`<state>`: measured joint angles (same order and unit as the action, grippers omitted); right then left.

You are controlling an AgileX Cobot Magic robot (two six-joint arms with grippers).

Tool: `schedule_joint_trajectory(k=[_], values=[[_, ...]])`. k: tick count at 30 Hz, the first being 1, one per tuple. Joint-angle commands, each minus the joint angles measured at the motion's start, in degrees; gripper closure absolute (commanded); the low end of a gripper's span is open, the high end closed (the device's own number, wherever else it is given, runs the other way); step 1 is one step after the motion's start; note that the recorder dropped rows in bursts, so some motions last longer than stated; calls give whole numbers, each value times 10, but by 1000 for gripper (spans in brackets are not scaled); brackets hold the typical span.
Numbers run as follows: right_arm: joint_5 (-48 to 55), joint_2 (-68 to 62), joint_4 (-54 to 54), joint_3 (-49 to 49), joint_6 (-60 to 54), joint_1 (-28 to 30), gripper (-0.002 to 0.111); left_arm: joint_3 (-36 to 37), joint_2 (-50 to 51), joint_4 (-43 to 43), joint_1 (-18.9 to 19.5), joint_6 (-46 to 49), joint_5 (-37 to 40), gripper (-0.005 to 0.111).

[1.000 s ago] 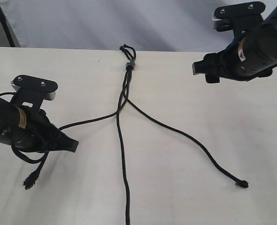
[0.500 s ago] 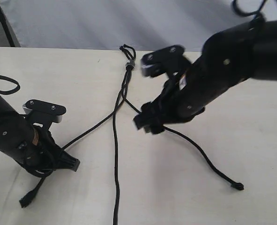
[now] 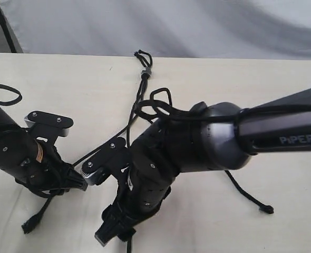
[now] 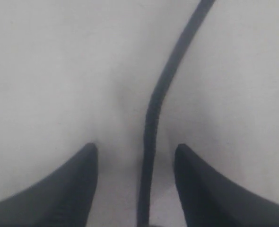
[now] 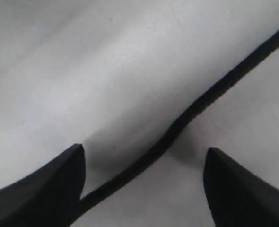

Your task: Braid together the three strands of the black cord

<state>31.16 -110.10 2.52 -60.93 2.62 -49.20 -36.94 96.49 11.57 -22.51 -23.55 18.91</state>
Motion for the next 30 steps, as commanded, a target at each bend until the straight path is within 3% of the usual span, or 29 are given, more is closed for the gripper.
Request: schedule_joint_trajectory(k=[1, 2, 3, 5, 6, 7, 9, 13, 17, 24, 30], values=[[24, -22, -32, -16, 5, -1, 76, 3, 8, 1, 1, -3, 9, 58], [31, -18, -47, -19, 5, -1, 97, 3, 8, 1, 1, -3, 9, 58], [41, -9, -64, -25, 5, -1, 109, 3, 8, 1, 1, -1, 9, 58], [83, 26, -162, -44, 32, 1, 108, 3, 8, 1, 1, -1, 10, 58], [116, 52, -287, -49, 99, 16, 108, 3, 8, 1, 1, -1, 12, 58], [136, 62, -344, -48, 145, 31, 108, 3, 8, 1, 1, -1, 12, 58], [176, 70, -414, -48, 201, 111, 108, 3, 8, 1, 1, -1, 12, 58], [97, 24, -309, -48, 158, 230, 108, 3, 8, 1, 1, -1, 9, 58], [78, -33, -314, -48, 157, 267, 108, 3, 8, 1, 1, -1, 9, 58], [151, -60, -248, -48, 132, 250, 108, 3, 8, 1, 1, 1, 9, 58], [235, -60, -52, -36, -61, 149, 108, 3, 8, 1, 1, 1, 9, 58]])
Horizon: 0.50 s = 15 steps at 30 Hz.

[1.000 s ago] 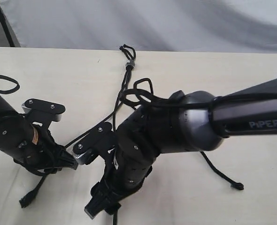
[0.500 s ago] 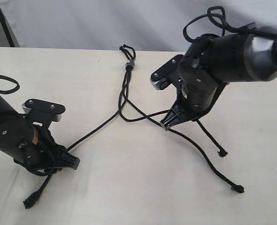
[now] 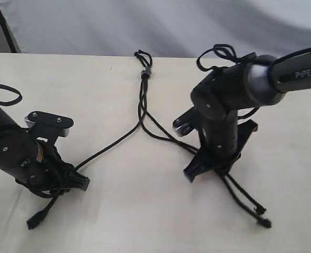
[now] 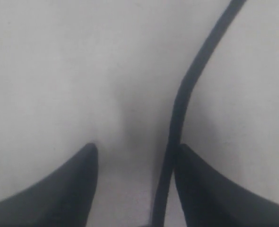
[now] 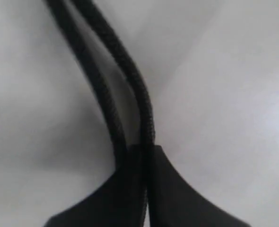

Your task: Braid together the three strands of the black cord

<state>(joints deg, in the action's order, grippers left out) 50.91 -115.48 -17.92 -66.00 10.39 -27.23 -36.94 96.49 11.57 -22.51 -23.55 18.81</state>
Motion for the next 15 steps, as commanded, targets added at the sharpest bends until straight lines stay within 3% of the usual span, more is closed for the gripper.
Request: schedule_joint_trajectory(k=[1, 4, 7, 11, 15], values=[[39, -6, 188, 15, -185, -99, 108, 3, 8, 1, 1, 1, 10, 58], [45, -1, 245, -2, -295, -181, 108, 3, 8, 1, 1, 3, 10, 58], [60, 20, 203, -37, -308, -242, 108, 3, 8, 1, 1, 3, 10, 58], [71, 63, 131, -71, -274, -249, 108, 3, 8, 1, 1, 3, 10, 58], [80, 105, 77, -73, -226, -213, 108, 3, 8, 1, 1, 3, 10, 58]])
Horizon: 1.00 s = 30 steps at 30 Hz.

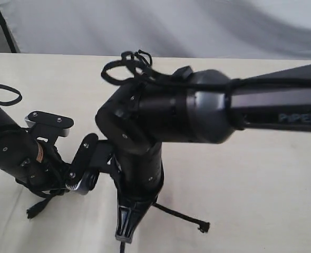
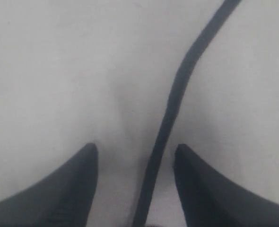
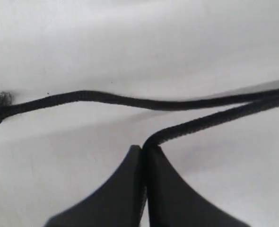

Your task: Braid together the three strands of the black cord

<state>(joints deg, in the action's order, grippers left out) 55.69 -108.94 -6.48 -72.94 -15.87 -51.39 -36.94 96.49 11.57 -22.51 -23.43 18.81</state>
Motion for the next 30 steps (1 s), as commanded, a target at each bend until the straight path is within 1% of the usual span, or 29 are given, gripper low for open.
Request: schedule_joint_trajectory(k=[1, 7, 13, 16, 22, 30], values=[[37, 48, -46, -3, 50, 42, 108, 3, 8, 1, 1, 2, 10, 58], [26, 69, -56, -3, 80, 142, 108, 3, 8, 1, 1, 2, 10, 58], [-19, 48, -54, 4, 114, 244, 108, 3, 8, 1, 1, 2, 10, 58], [-36, 35, -54, 20, 138, 281, 108, 3, 8, 1, 1, 2, 10, 58], [-76, 4, -55, 54, 200, 326, 108, 3, 8, 1, 1, 2, 7, 58], [-93, -29, -58, 61, 221, 326, 108, 3, 8, 1, 1, 3, 7, 58]])
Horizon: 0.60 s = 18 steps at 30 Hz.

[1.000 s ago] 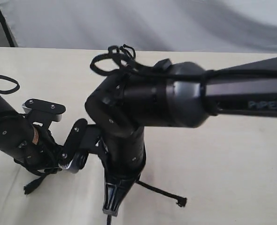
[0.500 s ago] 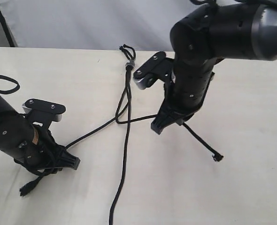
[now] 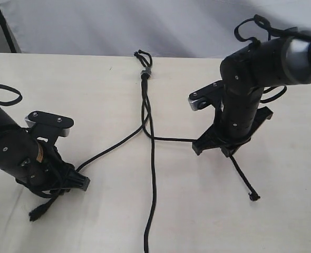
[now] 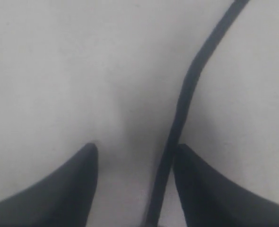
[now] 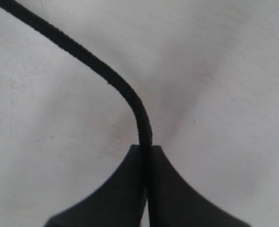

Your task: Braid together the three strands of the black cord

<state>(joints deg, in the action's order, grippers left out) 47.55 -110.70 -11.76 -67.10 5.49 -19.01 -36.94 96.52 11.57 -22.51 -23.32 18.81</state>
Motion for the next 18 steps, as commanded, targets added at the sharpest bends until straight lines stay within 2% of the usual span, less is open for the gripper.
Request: schedule_joint_trajectory(k=[1, 7, 9, 14, 18], values=[[-13, -16, -5, 3, 7, 2, 108, 3, 8, 1, 1, 2, 7, 58], [-39, -32, -5, 3, 28, 2, 105, 3, 8, 1, 1, 2, 3, 58], [-41, -33, -5, 3, 32, 2, 96, 3, 8, 1, 1, 2, -6, 58], [-40, -33, -12, 3, 21, -1, 62, 3, 8, 1, 1, 2, -8, 58], [-30, -20, -25, -5, 22, -1, 50, 3, 8, 1, 1, 2, -10, 58]])
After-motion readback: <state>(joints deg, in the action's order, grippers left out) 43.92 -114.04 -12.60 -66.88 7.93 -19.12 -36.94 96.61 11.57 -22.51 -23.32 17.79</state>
